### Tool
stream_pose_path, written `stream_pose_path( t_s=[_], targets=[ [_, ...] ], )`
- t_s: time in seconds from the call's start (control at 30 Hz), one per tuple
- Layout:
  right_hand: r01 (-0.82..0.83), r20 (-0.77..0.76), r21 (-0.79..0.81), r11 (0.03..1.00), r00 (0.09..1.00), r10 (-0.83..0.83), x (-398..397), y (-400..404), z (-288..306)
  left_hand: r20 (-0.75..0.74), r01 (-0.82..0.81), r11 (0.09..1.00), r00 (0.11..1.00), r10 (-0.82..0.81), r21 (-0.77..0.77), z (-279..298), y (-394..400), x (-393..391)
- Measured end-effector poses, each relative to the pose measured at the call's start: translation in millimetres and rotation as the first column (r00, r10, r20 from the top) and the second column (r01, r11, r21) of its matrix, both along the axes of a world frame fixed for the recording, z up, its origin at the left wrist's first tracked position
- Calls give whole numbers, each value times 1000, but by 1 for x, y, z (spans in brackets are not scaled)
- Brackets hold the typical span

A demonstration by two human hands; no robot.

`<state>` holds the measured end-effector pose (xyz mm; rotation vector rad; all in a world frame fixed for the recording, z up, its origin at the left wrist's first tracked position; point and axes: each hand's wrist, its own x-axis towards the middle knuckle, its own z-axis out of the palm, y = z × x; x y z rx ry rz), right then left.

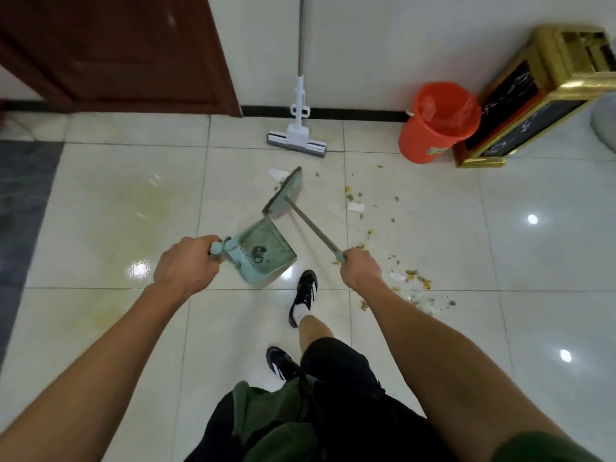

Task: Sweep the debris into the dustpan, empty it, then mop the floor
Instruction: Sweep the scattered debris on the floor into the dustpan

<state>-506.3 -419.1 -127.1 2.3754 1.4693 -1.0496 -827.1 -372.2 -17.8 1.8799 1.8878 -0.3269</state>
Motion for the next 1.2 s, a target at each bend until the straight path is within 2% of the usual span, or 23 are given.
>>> stream_pose_path(
  t_s=[0.27, 0.37, 0.53, 0.77, 1.03, 1.2],
  targets=[
    [13, -193, 0, 1000, 981, -13, -39, 159, -17, -60, -189, 981, 981, 186, -49, 2, 65, -23],
    [-43, -218, -2, 999, 975, 42, -46, 200, -22, -87, -186, 981, 980, 180, -63, -4, 90, -19],
    [-190, -137, -19, 982, 973, 186, -43, 230, -31, -120, -97, 991, 989, 85, -94, -17, 131, 5],
    [-118, 2, -89, 989, 993, 119, 8, 206, -35, -71, 33, 996, 997, -39, -80, -26, 164, 40],
    [165, 77, -124, 978, 985, -157, 49, 120, -27, 22, 203, 978, 979, -203, -34, -21, 177, 61],
    [344, 86, -121, 931, 938, -335, 35, 49, -16, 1, 368, 930, 930, -368, -21, -16, 172, 74]
  ],
)
